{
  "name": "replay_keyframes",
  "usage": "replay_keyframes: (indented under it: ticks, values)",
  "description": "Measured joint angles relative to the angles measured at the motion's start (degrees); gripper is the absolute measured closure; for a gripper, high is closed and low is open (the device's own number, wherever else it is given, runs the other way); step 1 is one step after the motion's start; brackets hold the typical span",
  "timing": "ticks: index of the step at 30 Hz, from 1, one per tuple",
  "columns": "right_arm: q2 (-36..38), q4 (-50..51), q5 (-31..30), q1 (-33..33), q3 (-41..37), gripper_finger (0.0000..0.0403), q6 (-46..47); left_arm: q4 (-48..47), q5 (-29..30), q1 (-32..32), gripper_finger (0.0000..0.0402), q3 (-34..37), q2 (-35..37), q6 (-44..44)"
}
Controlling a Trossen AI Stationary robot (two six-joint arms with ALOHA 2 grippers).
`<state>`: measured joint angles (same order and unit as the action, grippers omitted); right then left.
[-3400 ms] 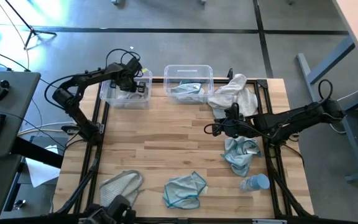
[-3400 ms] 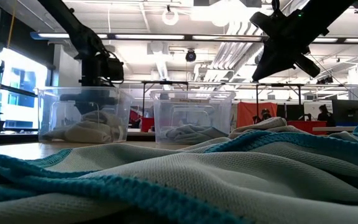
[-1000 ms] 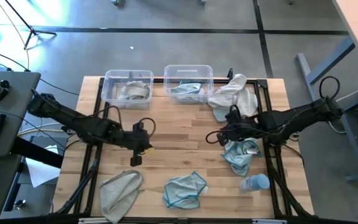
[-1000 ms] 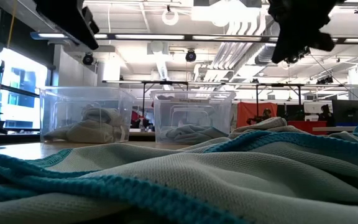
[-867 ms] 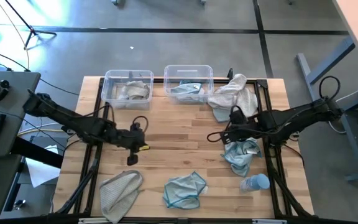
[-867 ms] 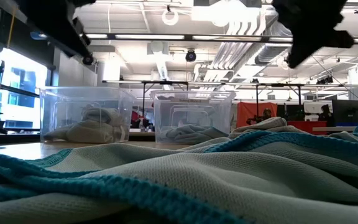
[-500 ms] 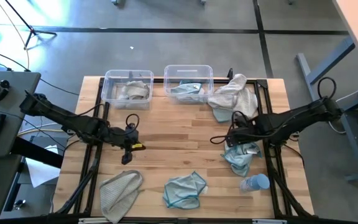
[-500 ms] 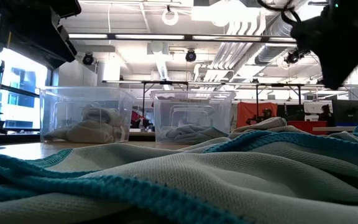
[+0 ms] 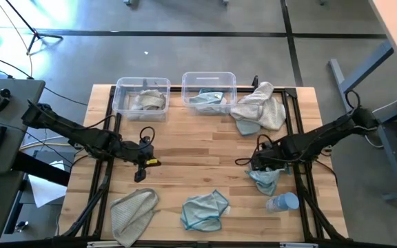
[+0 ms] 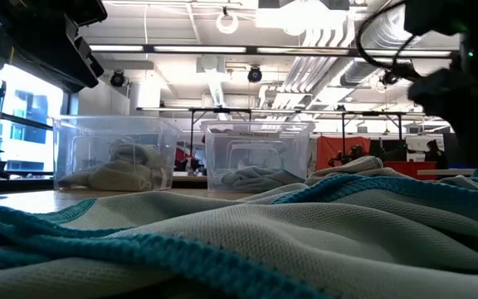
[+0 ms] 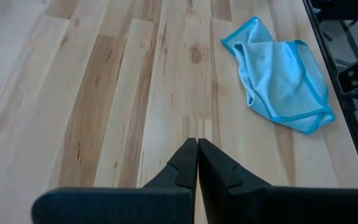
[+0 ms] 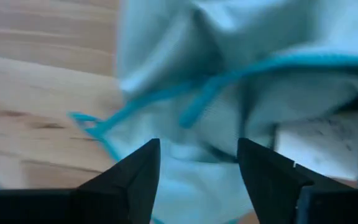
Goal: Sort microfiber towel by color & place in baskets
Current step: Put the middle right blue towel into the left transparent bin
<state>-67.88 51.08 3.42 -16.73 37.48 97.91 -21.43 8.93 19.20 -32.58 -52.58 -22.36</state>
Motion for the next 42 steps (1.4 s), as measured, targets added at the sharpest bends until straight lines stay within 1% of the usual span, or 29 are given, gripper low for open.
replay_keyframes:
  ticks: [4,6,12,15,18,21,23,26,27,28,32,36,39,42]
  values:
    - [0.0,-0.4,1.4,-1.9,-3.2,0.0178,4.1,0.0,0.0,0.0,0.0401,0.0,0.0,0.0]
    - [0.0,-2.6,1.3,-2.7,-5.2,0.0176,6.0,0.0,0.0,0.0,0.0401,0.0,0.0,0.0]
    - [0.0,-17.3,1.6,-3.7,-12.0,0.0175,11.3,0.0,0.0,0.0,0.0401,0.0,0.0,0.0]
    - [-0.8,-20.4,1.5,-3.7,-12.6,0.0183,11.8,0.0,0.0,0.0,0.0401,0.0,0.0,0.0]
    - [-1.6,-21.0,-0.3,-3.7,-12.0,0.0209,11.5,-1.0,0.0,0.0,0.0401,0.0,0.0,0.0]
    - [-2.7,-21.5,-4.7,-3.6,-10.3,0.0257,11.3,-2.3,-0.2,0.0,0.0401,0.0,0.4,1.1]
    - [-4.0,-21.7,-7.5,-3.6,-9.0,0.0298,11.1,-2.7,-1.4,0.0,0.0401,0.0,0.7,2.8]
    - [-6.5,-25.1,-10.6,-3.5,-7.4,0.0368,8.7,-4.2,-2.4,0.0,0.0401,0.0,1.6,4.0]
    - [-7.4,-26.4,-11.4,-3.5,-6.9,0.0384,7.8,-4.6,-2.4,0.0,0.0401,0.0,1.9,4.0]
    - [-8.5,-27.5,-12.3,-3.5,-6.2,0.0392,6.9,-5.5,-2.4,0.0,0.0401,0.0,2.4,4.0]
    - [-12.6,-27.3,-17.2,-3.6,-1.3,0.0381,5.5,-8.8,-2.4,-0.6,0.0401,0.0,5.2,4.6]
    - [-15.8,-24.3,-22.1,-3.3,6.1,0.0398,-0.4,-13.0,-2.4,-2.0,0.0401,0.0,8.8,6.4]
    - [-17.7,-19.9,-25.6,-2.7,13.0,0.0394,-4.7,-14.8,-2.4,-3.2,0.0401,0.0,11.4,7.9]
    - [-18.9,-14.7,-29.2,-1.7,20.6,0.0396,-9.5,-14.6,-2.4,-4.2,0.0401,0.0,13.4,8.0]
